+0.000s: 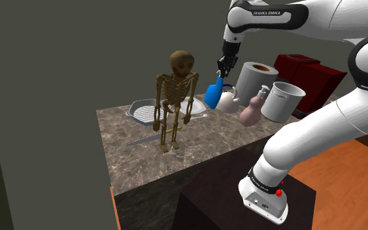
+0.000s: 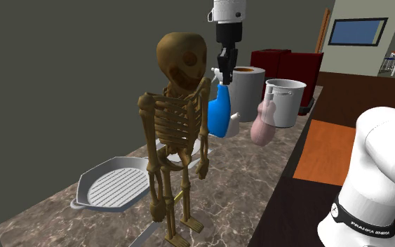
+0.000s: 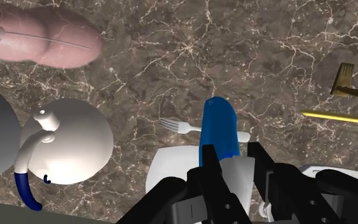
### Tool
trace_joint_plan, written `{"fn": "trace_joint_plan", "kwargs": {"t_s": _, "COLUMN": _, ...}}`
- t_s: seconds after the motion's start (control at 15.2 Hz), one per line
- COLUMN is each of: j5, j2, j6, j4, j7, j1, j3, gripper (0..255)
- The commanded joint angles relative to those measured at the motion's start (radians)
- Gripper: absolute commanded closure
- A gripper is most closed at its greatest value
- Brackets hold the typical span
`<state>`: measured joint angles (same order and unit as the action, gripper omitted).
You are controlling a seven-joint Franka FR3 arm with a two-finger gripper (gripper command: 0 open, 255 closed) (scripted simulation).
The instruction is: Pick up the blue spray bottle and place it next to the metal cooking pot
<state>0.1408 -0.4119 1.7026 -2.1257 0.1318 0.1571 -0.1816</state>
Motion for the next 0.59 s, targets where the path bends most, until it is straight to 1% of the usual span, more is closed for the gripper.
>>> {"fn": "trace_joint_plan", "kwargs": {"t_s": 0.0, "j5": -0.001, "j2": 0.003, "j6": -0.028, "j4": 0.031, "j7": 0.003, "j1": -0.001, "j3": 0.001, "gripper": 255}}
{"fn": "trace_joint_plan", "kwargs": {"t_s": 0.53, "j5": -0.007, "j2": 0.021, "j6": -0.134, "j4": 0.155, "j7": 0.012, "j1": -0.003, "j3": 0.006, "gripper": 255}}
